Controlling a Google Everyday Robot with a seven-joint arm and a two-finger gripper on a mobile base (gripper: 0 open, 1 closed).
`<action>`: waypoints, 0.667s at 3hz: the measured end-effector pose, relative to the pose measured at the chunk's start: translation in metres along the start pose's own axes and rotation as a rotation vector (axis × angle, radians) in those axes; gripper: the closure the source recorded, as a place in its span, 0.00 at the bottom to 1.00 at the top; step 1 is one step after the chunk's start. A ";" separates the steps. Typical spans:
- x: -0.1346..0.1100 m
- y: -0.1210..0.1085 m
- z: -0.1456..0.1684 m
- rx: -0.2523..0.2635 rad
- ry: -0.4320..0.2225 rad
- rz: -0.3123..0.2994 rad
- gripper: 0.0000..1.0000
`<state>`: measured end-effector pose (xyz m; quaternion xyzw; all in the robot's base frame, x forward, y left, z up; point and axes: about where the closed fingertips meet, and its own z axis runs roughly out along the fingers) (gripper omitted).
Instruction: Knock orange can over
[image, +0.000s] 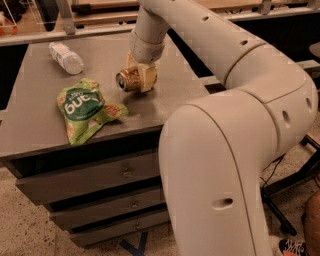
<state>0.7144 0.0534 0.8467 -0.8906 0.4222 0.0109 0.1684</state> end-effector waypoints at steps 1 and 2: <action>0.001 -0.001 0.000 -0.001 -0.010 0.016 0.36; 0.002 -0.002 0.002 -0.002 -0.022 0.033 0.13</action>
Offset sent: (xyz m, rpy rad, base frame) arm 0.0054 -0.0025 0.0056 0.0307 0.0345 -0.0408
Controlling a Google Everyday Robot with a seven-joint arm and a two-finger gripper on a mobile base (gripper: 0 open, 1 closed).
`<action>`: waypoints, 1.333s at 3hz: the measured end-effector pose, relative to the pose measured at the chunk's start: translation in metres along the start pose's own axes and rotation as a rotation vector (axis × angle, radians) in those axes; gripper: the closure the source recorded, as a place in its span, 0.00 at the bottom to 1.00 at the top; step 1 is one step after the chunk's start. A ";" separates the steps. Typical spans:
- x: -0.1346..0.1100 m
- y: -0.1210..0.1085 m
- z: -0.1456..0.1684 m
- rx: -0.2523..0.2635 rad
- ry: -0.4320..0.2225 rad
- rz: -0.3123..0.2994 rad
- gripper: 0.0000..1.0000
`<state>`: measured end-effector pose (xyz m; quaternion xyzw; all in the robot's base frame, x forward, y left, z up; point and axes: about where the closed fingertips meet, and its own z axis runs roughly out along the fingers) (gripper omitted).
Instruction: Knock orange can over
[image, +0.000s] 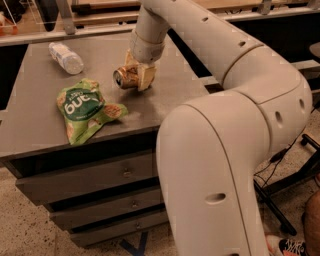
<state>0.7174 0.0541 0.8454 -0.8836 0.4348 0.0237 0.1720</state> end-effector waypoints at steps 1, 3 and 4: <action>-0.001 0.000 0.000 -0.001 -0.012 0.011 0.00; -0.002 -0.002 -0.001 0.009 -0.046 0.037 0.00; -0.002 -0.002 -0.003 0.022 -0.055 0.047 0.00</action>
Offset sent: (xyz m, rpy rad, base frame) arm -0.0008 -0.0021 0.0068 0.0402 0.0342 -0.0213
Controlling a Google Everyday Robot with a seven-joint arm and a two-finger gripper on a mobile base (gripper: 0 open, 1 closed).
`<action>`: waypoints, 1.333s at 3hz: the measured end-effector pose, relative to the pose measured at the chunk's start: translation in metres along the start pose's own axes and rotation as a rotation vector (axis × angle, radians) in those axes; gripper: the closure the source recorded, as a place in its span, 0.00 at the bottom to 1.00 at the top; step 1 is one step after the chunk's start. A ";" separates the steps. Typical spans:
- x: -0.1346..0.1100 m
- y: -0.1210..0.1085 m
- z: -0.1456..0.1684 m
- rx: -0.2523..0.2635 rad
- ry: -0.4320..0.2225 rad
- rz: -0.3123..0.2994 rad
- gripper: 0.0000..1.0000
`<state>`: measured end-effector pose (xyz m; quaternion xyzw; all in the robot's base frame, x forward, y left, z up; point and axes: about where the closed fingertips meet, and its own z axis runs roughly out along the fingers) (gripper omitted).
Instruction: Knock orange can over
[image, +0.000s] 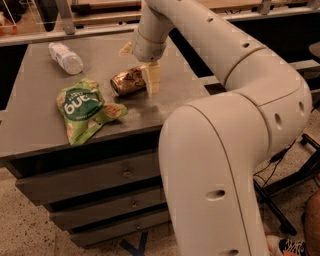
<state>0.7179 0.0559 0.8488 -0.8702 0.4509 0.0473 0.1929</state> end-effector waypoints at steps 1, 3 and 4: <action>0.002 -0.002 -0.009 0.033 -0.028 0.033 0.00; 0.026 0.001 -0.050 0.151 -0.143 0.147 0.00; 0.046 0.007 -0.077 0.241 -0.218 0.243 0.00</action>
Offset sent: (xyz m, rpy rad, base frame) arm 0.0158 -0.0468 0.0568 0.2182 0.0022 -0.1195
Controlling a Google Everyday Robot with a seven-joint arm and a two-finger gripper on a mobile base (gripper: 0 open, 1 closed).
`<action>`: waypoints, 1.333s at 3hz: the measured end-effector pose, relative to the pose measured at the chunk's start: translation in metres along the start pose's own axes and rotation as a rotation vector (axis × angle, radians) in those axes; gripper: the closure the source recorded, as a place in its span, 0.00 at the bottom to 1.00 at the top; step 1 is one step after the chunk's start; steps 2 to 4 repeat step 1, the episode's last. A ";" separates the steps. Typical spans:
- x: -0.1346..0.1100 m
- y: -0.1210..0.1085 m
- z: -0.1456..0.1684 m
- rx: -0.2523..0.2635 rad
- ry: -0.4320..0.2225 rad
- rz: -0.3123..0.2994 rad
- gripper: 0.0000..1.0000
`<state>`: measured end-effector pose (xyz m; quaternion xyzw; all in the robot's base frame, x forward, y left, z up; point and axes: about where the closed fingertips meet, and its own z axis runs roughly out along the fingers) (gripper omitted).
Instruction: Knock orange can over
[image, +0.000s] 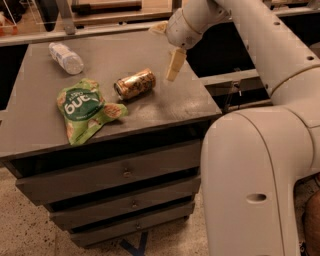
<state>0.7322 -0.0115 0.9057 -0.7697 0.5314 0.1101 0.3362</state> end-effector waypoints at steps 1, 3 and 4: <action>0.000 0.000 0.000 0.000 0.000 0.000 0.00; 0.000 0.000 0.000 0.000 0.000 0.000 0.00; 0.000 0.000 0.000 0.000 0.000 0.000 0.00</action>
Offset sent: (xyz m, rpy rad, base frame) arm 0.0000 0.0000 0.0000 0.0000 0.0000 0.0000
